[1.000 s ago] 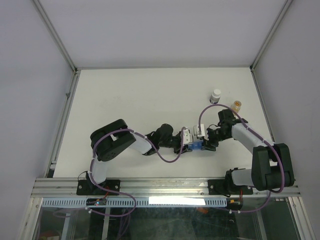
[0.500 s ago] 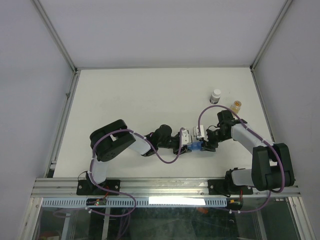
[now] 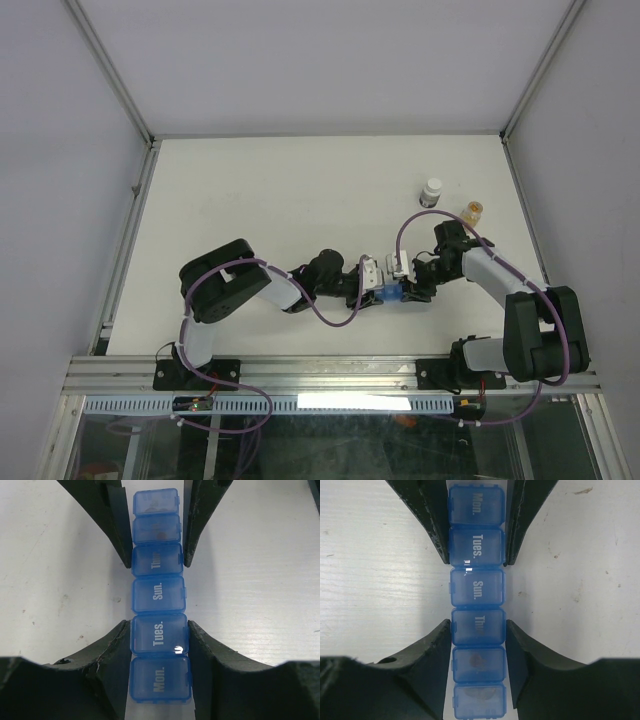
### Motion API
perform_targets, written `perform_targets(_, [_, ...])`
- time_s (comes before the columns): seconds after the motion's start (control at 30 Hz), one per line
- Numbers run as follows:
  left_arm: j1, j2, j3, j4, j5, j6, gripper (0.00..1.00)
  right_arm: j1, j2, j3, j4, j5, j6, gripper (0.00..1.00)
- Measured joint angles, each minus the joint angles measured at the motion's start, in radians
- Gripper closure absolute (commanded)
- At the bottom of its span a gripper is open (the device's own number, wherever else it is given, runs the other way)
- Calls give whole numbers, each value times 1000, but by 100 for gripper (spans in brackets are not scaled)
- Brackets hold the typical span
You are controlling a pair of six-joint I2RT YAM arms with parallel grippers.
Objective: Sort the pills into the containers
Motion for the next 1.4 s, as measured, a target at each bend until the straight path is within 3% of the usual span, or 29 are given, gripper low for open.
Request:
perform_targets(0.17, [0, -3, 0, -2, 11, 0, 99, -5, 0, 14, -32, -9, 0, 71])
perform_targets(0.47, [1, -24, 0, 1, 29, 2, 100, -37, 12, 75, -138, -47, 8, 75])
perform_targets(0.57, [1, -26, -1, -1, 33, 2, 100, -43, 42, 97, -163, -56, 20, 70])
perform_targets(0.73, [1, -26, -5, -1, 35, 8, 100, -59, 80, 119, -176, -75, 83, 51])
perform_targets(1.03, [0, -26, -13, -7, 66, 13, 100, -86, -16, 110, -21, -69, 294, 46])
perform_targets(1.4, [0, -26, -13, -2, 85, 13, 100, -85, -38, 80, 130, 2, 426, 55])
